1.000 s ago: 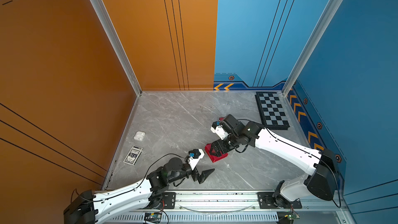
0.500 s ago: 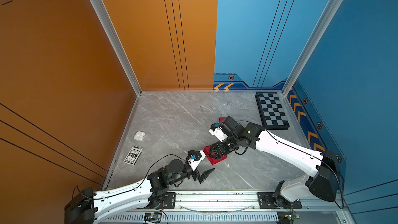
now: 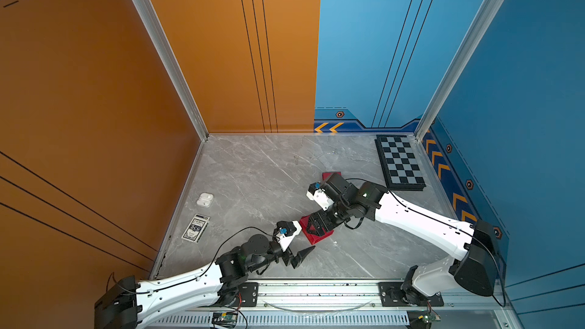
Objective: Take the necklace out of the lift-off lid jewelry box
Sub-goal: Open the lid on the jewelry box.
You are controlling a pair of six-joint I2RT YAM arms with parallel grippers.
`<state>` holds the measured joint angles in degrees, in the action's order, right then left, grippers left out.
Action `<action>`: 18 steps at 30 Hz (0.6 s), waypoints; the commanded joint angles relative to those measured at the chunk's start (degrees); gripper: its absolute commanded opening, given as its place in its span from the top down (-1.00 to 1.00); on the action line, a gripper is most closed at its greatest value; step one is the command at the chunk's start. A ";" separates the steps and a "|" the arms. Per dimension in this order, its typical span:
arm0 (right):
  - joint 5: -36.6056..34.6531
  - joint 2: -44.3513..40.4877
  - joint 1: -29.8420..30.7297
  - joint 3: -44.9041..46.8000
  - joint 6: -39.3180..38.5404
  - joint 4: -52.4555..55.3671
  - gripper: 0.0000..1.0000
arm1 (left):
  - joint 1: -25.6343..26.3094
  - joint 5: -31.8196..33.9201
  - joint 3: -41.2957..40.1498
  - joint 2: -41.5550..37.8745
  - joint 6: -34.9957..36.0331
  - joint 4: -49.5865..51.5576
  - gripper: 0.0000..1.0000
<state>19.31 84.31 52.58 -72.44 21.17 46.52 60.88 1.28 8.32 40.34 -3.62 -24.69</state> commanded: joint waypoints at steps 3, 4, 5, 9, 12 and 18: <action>-0.50 -0.36 0.59 0.05 -0.42 0.65 -0.67 | 0.72 -0.93 1.42 0.57 1.00 -0.80 -0.79; -0.50 -0.29 0.68 0.05 -0.43 0.63 -0.67 | 0.68 -0.93 1.31 0.71 1.05 -0.81 -0.79; -0.50 -0.29 0.71 0.08 -0.43 0.67 -0.67 | 0.72 -0.93 1.53 0.76 1.07 -0.80 -0.79; -0.39 -0.12 0.94 -0.04 -0.42 0.59 -0.67 | 0.67 -0.73 1.53 0.72 1.07 -0.80 -0.80; -0.27 0.00 0.99 -0.19 -0.40 0.50 -0.67 | 0.71 -0.70 1.48 0.62 1.01 -0.85 -0.80; -0.06 0.41 1.39 -0.24 -0.34 0.14 -0.67 | 0.73 -1.27 1.53 0.62 1.13 -0.78 -0.68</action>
<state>19.31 84.31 53.43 -72.44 21.17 46.50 60.88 1.02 8.36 41.04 -3.18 -24.69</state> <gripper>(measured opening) 0.837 0.876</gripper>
